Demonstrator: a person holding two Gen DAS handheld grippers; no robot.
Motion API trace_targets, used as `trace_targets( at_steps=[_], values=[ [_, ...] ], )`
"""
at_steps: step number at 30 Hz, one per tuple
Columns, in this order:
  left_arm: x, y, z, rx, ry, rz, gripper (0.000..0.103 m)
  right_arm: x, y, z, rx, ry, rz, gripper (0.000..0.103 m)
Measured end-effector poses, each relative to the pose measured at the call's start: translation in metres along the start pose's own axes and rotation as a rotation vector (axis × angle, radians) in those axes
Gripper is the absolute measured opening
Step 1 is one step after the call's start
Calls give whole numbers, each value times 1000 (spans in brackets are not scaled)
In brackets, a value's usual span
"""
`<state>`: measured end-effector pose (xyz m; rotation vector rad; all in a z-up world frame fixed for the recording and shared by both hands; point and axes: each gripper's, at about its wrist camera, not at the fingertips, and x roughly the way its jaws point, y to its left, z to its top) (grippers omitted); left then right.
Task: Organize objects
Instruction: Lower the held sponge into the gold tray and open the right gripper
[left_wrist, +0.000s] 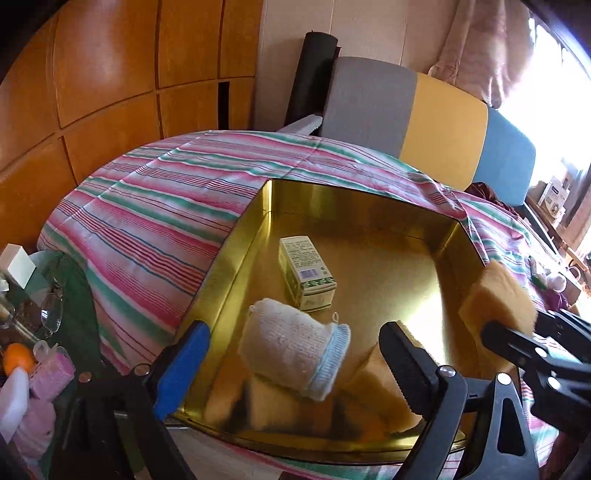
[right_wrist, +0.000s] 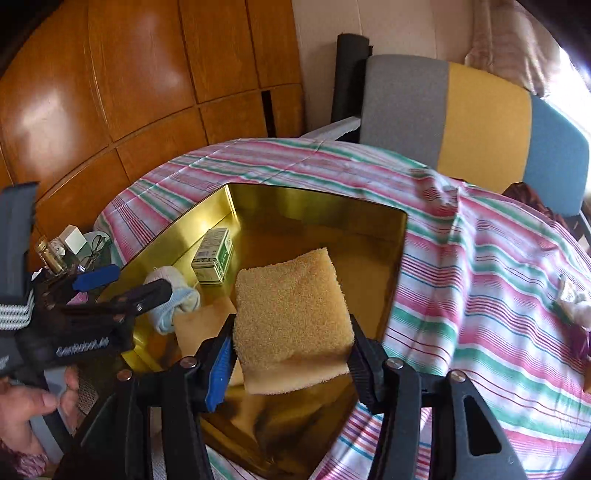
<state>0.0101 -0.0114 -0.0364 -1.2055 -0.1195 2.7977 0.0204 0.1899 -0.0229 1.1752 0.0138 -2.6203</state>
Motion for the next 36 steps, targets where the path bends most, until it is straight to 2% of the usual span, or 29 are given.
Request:
trace_targets(
  at_steps=[8, 17, 20, 22, 26, 31, 36],
  values=[
    [-5, 19, -3, -52, -1, 6, 94, 43, 17, 31, 11, 83, 14, 55],
    [-7, 37, -7, -86, 17, 11, 94, 92, 20, 52, 126, 172, 16, 56],
    [-7, 42, -9, -105, 24, 13, 94, 104, 20, 50, 165, 211, 34, 64],
    [-6, 44, -9, -113, 24, 13, 94, 105, 20, 47, 166, 207, 40, 74],
    [-7, 42, -10, -114, 18, 12, 94, 94, 19, 43, 146, 175, 66, 74],
    [-7, 31, -11, -91, 20, 0, 94, 73, 16, 41, 100, 123, 49, 74],
    [-8, 17, -11, -61, 19, -15, 94, 52, 4, 42, 128, 89, 50, 74]
  ],
)
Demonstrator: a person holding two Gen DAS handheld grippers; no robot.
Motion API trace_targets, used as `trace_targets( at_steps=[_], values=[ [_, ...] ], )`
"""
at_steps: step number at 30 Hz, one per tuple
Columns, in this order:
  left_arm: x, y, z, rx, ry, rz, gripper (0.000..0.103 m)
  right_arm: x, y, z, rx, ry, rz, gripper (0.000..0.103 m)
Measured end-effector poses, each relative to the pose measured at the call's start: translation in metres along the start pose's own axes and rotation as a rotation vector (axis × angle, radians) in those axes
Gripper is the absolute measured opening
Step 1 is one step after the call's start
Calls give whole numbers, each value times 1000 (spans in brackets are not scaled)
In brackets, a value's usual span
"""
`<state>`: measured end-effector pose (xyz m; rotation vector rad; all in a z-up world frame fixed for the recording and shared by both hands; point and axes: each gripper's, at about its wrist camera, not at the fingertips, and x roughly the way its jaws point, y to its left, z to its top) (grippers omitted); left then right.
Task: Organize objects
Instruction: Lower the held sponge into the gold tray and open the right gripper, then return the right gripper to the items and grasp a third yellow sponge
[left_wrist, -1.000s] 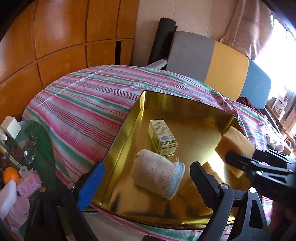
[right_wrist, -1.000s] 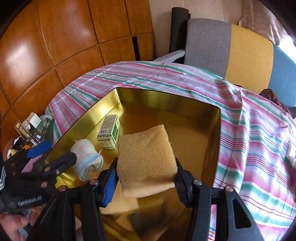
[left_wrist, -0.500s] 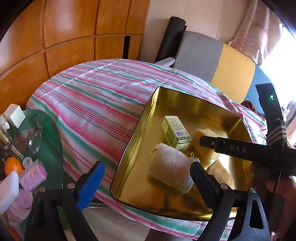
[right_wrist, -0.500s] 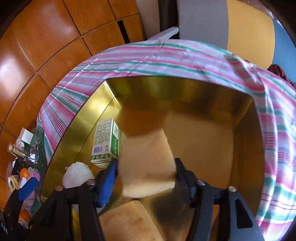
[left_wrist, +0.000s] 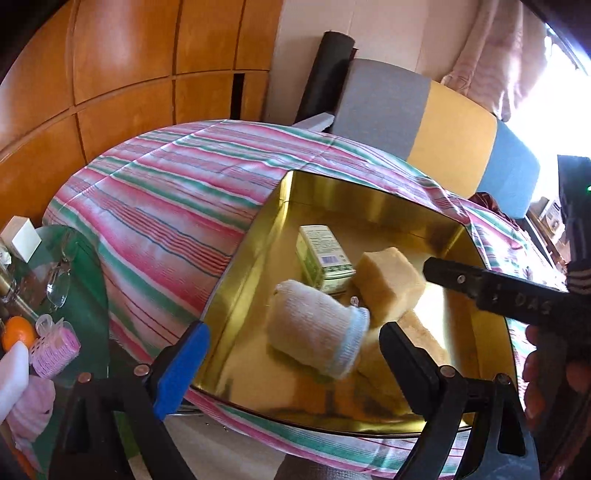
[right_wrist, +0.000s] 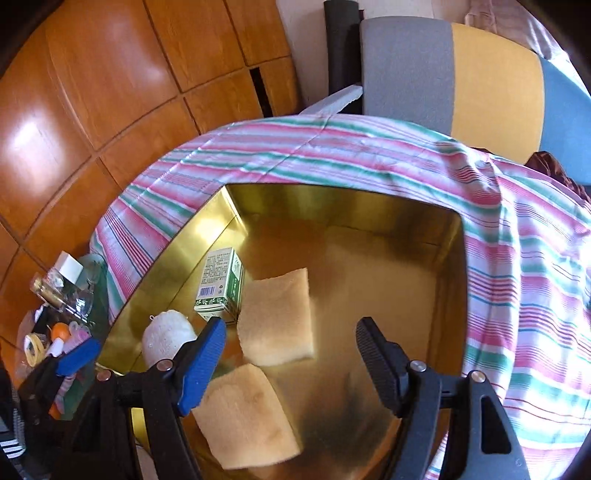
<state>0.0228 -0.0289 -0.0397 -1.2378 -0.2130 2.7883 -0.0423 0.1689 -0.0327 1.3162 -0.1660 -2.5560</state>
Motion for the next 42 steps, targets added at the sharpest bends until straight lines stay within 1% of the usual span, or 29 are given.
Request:
trace_targets(
  at_steps=[4, 10, 14, 21, 27, 30, 36, 39, 42],
  values=[
    [-3, -12, 1, 24, -4, -23, 94, -21, -13, -2, 15, -37, -20, 74],
    [-9, -37, 2, 69, -13, -59, 94, -60, -37, -12, 9, -135, -140, 74],
    [-14, -57, 2, 111, -16, -89, 94, -78, -62, -20, 42, -170, -200, 74],
    [-22, -101, -3, 219, -8, -152, 96, -93, -119, -46, 160, -156, -256, 74],
    [-28, -140, -12, 314, 5, -211, 99, -97, -168, -85, 259, -119, -326, 74],
    [-29, -161, -17, 364, 28, -239, 100, -101, -194, -105, 318, -112, -370, 74],
    [-33, -199, -30, 455, 49, -289, 100, -124, -246, -141, 453, -141, -430, 74],
    [-33, -215, -35, 483, 57, -311, 100, -134, -267, -151, 502, -158, -444, 74],
    [-32, -229, -40, 507, 68, -329, 100, -144, -284, -154, 513, -179, -455, 74]
  ],
)
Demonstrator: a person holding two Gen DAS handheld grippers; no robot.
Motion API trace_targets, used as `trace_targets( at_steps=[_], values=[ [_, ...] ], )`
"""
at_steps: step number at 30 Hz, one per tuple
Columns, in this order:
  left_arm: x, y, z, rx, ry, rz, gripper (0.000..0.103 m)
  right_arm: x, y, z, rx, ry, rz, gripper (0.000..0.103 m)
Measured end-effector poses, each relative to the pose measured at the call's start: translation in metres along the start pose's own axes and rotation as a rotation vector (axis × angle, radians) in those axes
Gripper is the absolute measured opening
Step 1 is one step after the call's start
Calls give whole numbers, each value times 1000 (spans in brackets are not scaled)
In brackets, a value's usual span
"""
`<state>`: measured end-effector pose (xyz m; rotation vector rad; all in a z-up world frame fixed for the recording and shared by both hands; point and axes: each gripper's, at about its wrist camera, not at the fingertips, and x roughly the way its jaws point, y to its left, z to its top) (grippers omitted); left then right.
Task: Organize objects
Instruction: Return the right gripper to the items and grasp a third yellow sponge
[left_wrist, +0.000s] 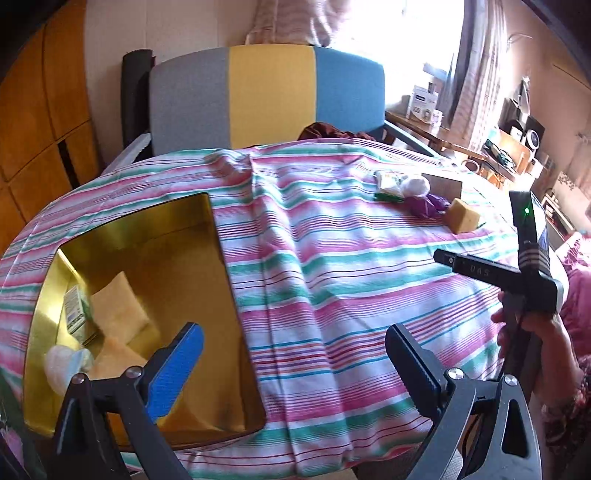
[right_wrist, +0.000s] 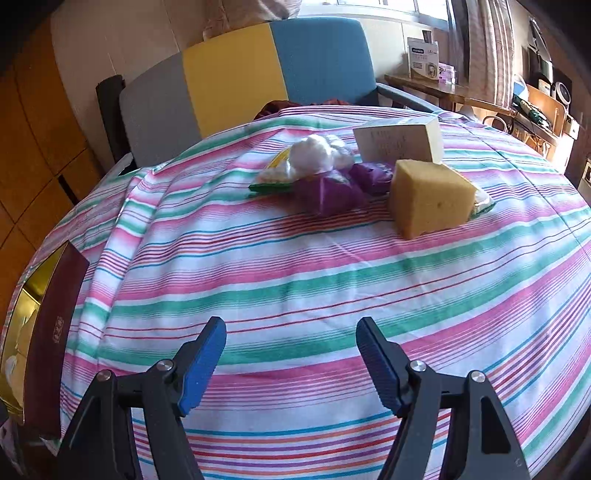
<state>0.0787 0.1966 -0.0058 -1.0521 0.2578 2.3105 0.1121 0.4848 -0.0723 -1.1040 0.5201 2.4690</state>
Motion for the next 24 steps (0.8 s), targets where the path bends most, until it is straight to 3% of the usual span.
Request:
trace_targets(
  at_steps=[8, 13, 17, 24],
  values=[
    [10, -20, 4, 34, 17, -22, 100, -3, -63, 36, 81, -98, -94, 74],
    [21, -28, 4, 35, 42, -30, 100, -1, -99, 60, 107, -152, -159, 80],
    [26, -34, 4, 52, 52, -36, 100, 9, -116, 71, 121, -159, -152, 82],
    [34, -44, 8, 67, 64, -41, 100, 24, -116, 80, 89, -166, -60, 85]
  ],
)
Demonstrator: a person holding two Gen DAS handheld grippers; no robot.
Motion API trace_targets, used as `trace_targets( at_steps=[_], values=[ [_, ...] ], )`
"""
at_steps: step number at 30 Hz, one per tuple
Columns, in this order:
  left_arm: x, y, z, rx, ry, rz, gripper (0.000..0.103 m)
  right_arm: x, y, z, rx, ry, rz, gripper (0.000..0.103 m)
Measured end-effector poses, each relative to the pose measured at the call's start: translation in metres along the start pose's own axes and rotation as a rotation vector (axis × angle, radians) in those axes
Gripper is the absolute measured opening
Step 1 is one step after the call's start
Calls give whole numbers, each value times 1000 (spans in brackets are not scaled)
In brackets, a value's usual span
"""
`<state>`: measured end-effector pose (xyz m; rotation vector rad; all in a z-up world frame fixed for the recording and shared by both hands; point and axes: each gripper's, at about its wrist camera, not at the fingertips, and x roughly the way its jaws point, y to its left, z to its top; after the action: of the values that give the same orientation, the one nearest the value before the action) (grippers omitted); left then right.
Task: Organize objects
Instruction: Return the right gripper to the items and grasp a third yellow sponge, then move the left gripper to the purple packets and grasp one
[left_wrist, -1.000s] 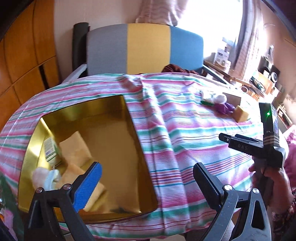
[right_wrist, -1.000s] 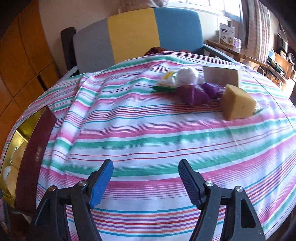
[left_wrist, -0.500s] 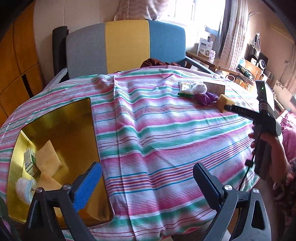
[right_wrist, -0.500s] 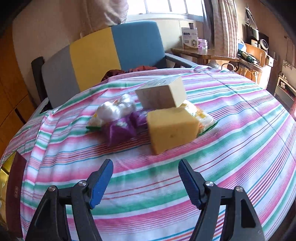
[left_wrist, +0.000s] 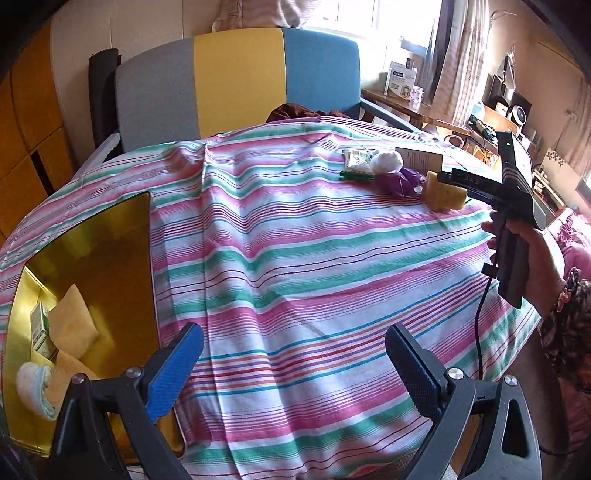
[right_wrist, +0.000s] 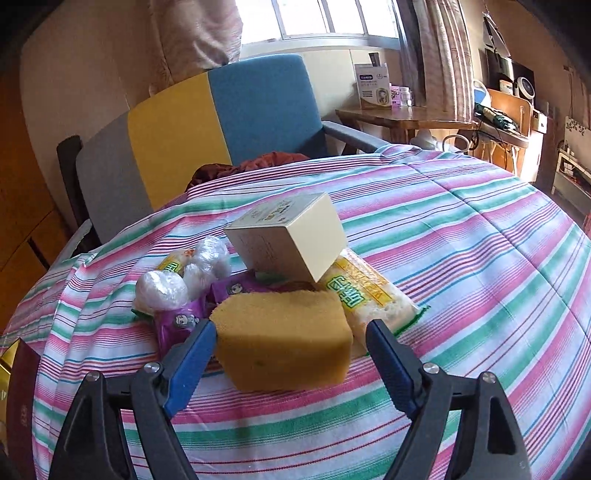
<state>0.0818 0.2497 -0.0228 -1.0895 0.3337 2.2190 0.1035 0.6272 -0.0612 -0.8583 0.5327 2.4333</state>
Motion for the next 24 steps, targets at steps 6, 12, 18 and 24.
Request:
trace_targets(
  at_steps=[6, 12, 18, 24],
  values=[
    [4, -5, 4, 9, 2, 8, 100, -2, 14, -2, -36, 5, 26, 86],
    [13, -12, 6, 17, 15, -3, 100, 8, 22, -12, -109, 41, -41, 88],
    [23, -22, 12, 28, 34, -16, 100, 7, 13, -16, -59, 43, -13, 77],
    [46, -37, 34, 12, 44, -48, 100, -12, 7, -27, -39, -2, -106, 75]
  ],
)
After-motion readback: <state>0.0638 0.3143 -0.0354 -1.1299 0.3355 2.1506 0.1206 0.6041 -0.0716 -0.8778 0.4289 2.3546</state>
